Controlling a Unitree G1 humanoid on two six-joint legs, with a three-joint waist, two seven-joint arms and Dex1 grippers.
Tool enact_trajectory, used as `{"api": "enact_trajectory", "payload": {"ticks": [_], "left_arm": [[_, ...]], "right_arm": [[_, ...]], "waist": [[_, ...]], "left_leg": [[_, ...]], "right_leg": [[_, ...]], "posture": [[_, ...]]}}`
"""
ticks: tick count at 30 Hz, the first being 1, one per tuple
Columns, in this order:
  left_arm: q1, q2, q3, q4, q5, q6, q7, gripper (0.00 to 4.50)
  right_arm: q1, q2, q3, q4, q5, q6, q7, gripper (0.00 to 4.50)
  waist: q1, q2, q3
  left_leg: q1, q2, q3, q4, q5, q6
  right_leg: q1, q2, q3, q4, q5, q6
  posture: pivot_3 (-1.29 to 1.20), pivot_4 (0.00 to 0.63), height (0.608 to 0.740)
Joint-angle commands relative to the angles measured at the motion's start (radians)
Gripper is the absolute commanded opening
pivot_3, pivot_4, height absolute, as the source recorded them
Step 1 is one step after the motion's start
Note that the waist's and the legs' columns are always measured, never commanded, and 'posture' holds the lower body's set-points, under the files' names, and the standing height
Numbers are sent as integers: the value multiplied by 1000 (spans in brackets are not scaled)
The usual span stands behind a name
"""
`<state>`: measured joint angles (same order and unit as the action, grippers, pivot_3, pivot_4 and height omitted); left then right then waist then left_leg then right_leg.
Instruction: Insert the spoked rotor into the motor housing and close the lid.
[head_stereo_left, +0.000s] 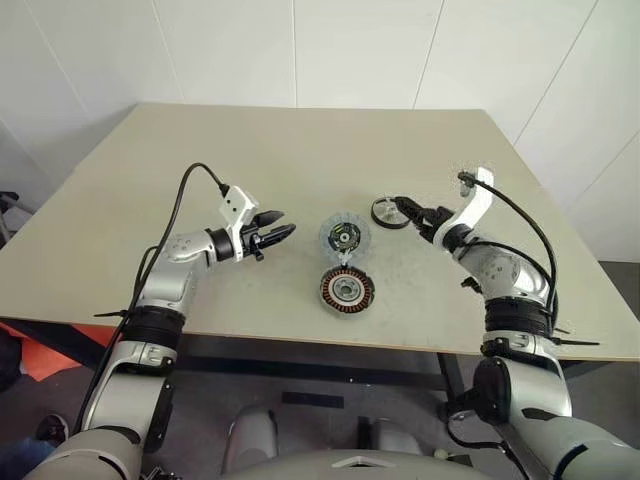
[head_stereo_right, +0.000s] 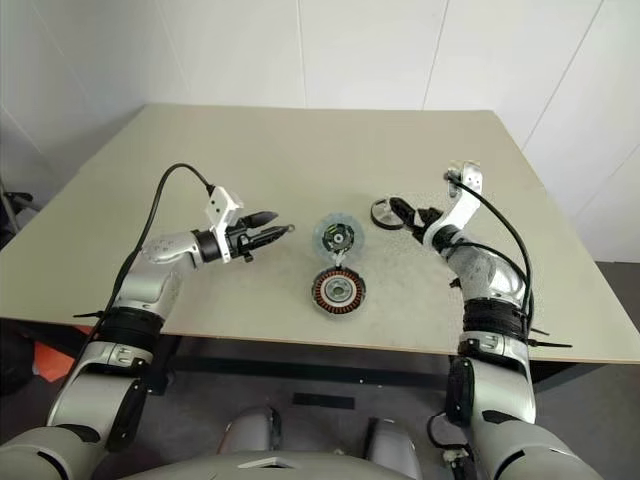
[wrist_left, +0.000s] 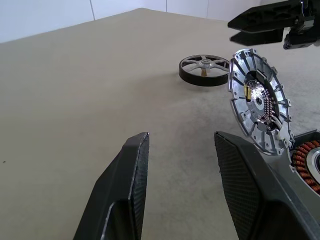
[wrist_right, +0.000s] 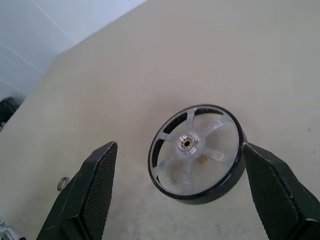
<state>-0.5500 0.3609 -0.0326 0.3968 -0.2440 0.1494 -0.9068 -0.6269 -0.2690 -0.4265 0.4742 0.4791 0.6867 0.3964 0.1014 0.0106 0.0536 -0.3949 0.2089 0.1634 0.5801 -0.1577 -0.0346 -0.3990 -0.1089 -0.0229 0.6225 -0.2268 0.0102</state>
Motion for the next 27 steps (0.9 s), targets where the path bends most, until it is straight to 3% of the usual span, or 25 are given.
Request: {"api": "enact_trajectory", "payload": {"ticks": [1,24,27], "left_arm": [[-26,6,16,-2,2,-29,10,2143],[-33,12,14,51,34,-106,21,2143],[-32,11,13,55,37,-113,22,2143]], "right_arm": [[-41,4,-58,6,73,30,-35,4477],[-112,66,-144,165,203,55,-108,4477],[-120,66,-143,192,200,41,-105,3577]], "waist": [[0,0,0],[-1,0,0],[-1,0,0]], "left_leg": [[0,0,0,0,0,0],[1,0,0,-2,3,-5],[0,0,0,-2,3,-5]], "right_leg": [[0,0,0,0,0,0],[0,0,0,0,0,0],[-1,0,0,0,0,0]], "posture": [[0,0,740],[0,0,740],[0,0,740]]}}
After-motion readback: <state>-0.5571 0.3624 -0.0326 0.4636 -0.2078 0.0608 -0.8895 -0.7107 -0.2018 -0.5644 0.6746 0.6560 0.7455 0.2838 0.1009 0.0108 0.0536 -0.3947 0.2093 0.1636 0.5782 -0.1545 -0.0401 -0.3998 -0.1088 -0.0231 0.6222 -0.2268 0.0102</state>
